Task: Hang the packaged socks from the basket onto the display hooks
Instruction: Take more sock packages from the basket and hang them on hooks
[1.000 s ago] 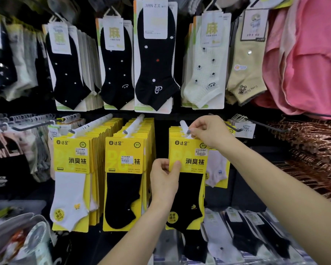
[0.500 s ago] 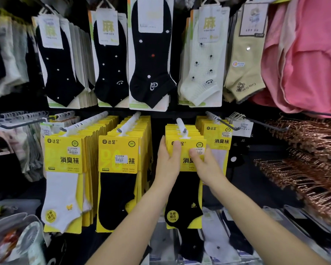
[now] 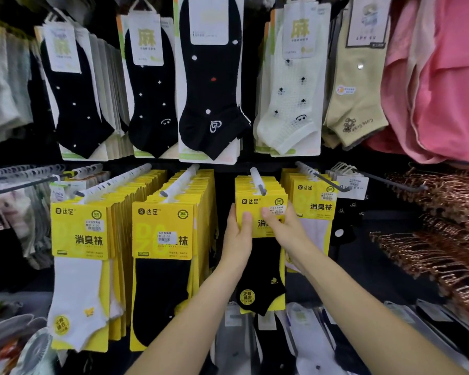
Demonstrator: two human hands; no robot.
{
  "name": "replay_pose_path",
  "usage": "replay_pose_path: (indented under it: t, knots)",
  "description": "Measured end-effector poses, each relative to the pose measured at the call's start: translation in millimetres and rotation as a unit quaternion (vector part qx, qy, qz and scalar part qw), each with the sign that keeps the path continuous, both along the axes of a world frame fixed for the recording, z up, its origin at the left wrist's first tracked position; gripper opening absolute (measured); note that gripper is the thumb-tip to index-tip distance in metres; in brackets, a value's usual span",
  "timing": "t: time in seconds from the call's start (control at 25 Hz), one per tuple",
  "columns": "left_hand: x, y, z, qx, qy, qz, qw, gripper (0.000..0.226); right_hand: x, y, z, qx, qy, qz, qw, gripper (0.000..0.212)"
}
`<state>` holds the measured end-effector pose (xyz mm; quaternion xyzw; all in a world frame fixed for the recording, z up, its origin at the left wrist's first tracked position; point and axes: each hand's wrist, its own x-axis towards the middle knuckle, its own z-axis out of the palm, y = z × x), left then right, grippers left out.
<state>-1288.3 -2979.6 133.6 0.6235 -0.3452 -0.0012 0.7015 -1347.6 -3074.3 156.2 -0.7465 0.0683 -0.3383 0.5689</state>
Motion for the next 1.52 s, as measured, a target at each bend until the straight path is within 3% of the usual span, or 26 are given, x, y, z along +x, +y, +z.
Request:
replay_pose_path:
  t: [0.28,0.48,0.56,0.72,0.8,0.96,1.08,1.16,1.28,1.4,1.52]
  knots:
    - [-2.2,3.1,-3.2,0.015,-0.007,-0.014,1.000,0.043,-4.3,-6.0,-2.2,0.007,0.027,0.018,0.999,0.037]
    - [-40.0,44.5,-64.4,0.125,0.073,-0.002,0.989,0.064,-54.8,-3.3,-61.1,0.036,0.137,0.025,0.990,0.075]
    - [-60.4,67.7,-103.1,0.170,0.094,0.008,0.981,0.067,-84.4,-0.9,-104.7,0.046,0.195,0.025,0.979,0.072]
    - [-99.6,98.1,-195.0,0.283,0.174,0.002,0.943,0.064,-141.8,9.1,-213.2,0.045,0.339,-0.004,0.940,0.042]
    - [-120.2,104.3,-240.6,0.341,0.197,-0.012,0.919,0.054,-163.8,13.2,-265.2,0.049,0.414,-0.012,0.909,0.039]
    - [-151.8,100.2,-320.2,0.463,0.190,-0.041,0.865,0.046,-198.8,16.7,-339.4,-0.045,0.555,0.002,0.831,0.031]
    - [-162.4,91.8,-353.3,0.508,0.211,-0.033,0.834,0.051,-208.2,21.8,-366.8,-0.042,0.542,0.011,0.839,0.070]
    - [-164.2,85.5,-366.2,0.519,0.233,-0.034,0.822,0.052,-204.8,25.7,-375.7,-0.076,0.529,0.032,0.845,0.085]
    - [-166.9,71.8,-377.0,0.507,0.237,-0.052,0.827,0.047,-196.2,26.6,-384.9,-0.122,0.516,0.033,0.847,0.077]
    - [-174.1,65.5,-384.1,0.485,0.269,-0.032,0.831,0.051,-199.7,29.8,-390.0,-0.118,0.501,0.009,0.857,0.057]
    - [-172.0,60.9,-388.6,0.479,0.292,-0.023,0.827,0.055,-200.1,28.1,-391.6,-0.124,0.515,0.006,0.848,0.052]
